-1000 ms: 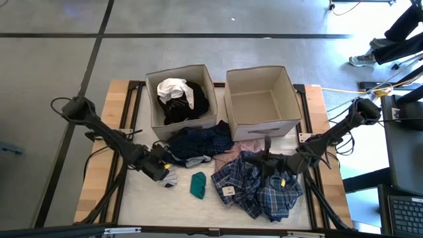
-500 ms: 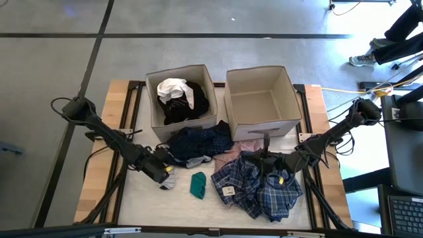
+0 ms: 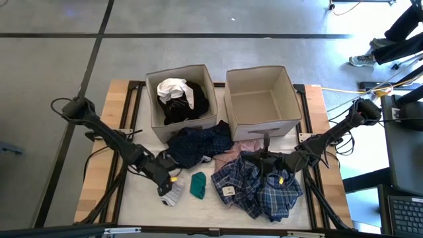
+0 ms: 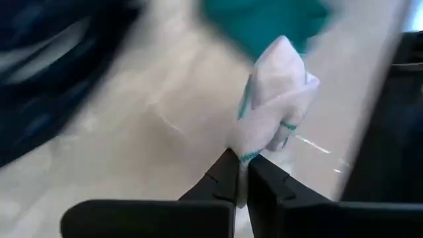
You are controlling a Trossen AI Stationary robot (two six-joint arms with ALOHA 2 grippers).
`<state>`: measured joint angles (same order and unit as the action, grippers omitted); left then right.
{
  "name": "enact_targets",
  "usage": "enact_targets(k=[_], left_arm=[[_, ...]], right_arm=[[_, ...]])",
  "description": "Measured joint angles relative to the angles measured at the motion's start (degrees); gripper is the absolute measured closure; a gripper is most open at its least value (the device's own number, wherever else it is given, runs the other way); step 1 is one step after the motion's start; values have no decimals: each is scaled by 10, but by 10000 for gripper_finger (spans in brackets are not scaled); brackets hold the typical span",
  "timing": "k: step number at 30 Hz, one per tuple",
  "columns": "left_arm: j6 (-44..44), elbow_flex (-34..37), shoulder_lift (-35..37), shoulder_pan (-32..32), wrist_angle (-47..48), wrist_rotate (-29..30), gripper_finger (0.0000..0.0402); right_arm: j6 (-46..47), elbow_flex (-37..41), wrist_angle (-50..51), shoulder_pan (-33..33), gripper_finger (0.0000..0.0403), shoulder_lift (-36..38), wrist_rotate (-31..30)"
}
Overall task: Sort clothes
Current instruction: Put the white sock into the left laundry organizer
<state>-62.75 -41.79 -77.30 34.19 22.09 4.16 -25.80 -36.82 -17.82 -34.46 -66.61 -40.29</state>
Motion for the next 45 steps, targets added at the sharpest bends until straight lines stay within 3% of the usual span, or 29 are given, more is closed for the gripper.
enact_targets(k=[7,23,36,45], left_arm=[[116,-96,0,-7,-4,10,398],[442,-262,0,-109,1,165,389],[605,-310,0,-242,0,333,389],[659,-310,0,-353,1,342,389]], right_arm=[[0,0,0,0,391,0,0],[0,0,-1,0,391,0,0],[0,0,0,0,391,0,0],[0,0,0,0,391,0,0]])
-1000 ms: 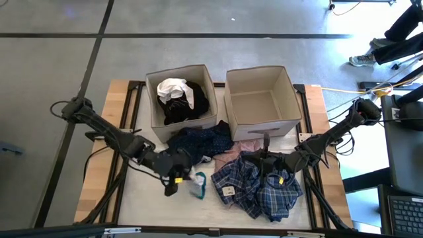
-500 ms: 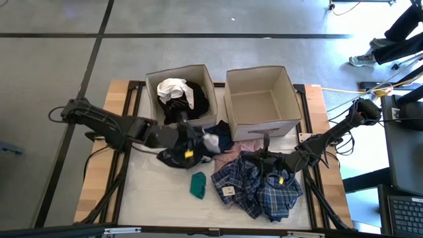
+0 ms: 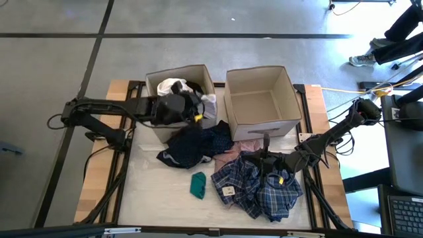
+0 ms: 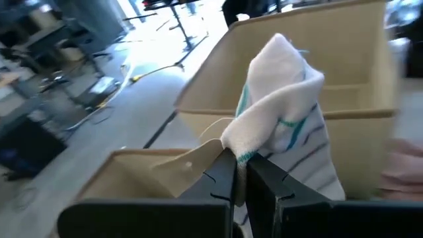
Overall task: Sort clothes
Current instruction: Put the white sock into the left laundry organizer
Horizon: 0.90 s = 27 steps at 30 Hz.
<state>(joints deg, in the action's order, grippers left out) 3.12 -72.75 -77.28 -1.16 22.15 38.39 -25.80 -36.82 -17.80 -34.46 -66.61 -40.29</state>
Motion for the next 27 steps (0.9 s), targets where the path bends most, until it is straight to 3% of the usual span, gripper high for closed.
enact_targets(k=[7,15,27], left_arm=[[13,0,0,-77,33,0,389],[-61,0,0,-128,89,-3,383],[-74,-7,3,-120,112,-11,272]], right_arm=[[0,0,0,0,391,0,0],[0,0,16,0,391,0,0],[0,0,17,0,391,0,0]])
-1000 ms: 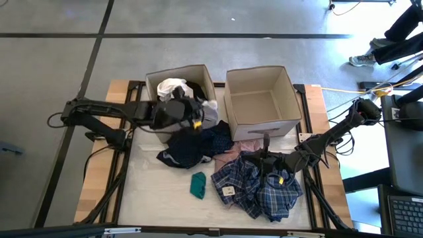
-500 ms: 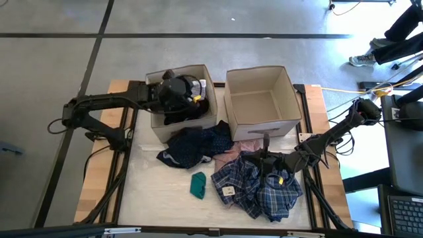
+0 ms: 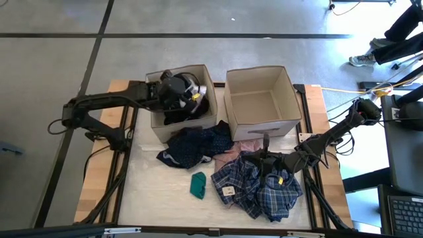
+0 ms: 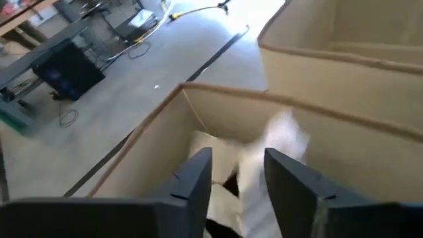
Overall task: Sort clothes
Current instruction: Put the white sock into the left laundry organizer
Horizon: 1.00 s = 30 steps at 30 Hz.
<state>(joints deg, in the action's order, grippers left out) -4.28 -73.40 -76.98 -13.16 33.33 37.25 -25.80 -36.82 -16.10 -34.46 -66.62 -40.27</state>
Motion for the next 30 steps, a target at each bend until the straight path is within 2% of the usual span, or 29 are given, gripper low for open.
enact_targets(k=[5,11,16,21,30], left_arm=[[-3,-24,13,56,20,-23,251],[-15,-25,8,161,5,-128,249],[-21,-25,-39,257,4,-133,249],[-71,-25,-101,331,5,-134,249],[-190,-24,-215,397,4,-133,249]], right_arm=[[0,0,0,0,391,0,0],[0,0,-2,0,391,0,0],[0,0,-3,0,391,0,0],[0,0,-4,0,391,0,0],[0,0,-4,0,391,0,0]])
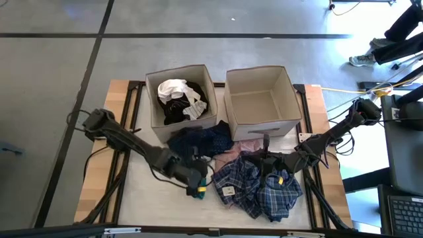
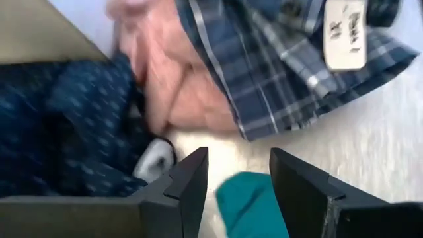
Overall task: Sort clothes
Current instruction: Put the white sock into the left laundry organizer
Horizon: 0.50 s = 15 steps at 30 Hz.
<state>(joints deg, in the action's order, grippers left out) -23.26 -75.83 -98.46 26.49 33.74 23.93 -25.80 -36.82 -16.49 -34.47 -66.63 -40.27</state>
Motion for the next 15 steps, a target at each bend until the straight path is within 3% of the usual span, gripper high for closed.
enact_targets(k=[5,15], left_arm=[[-63,0,-50,23,-20,1,249],[-63,0,-143,51,-144,0,249]], right_arm=[[27,0,0,0,391,0,0],[66,0,-1,0,391,0,5]])
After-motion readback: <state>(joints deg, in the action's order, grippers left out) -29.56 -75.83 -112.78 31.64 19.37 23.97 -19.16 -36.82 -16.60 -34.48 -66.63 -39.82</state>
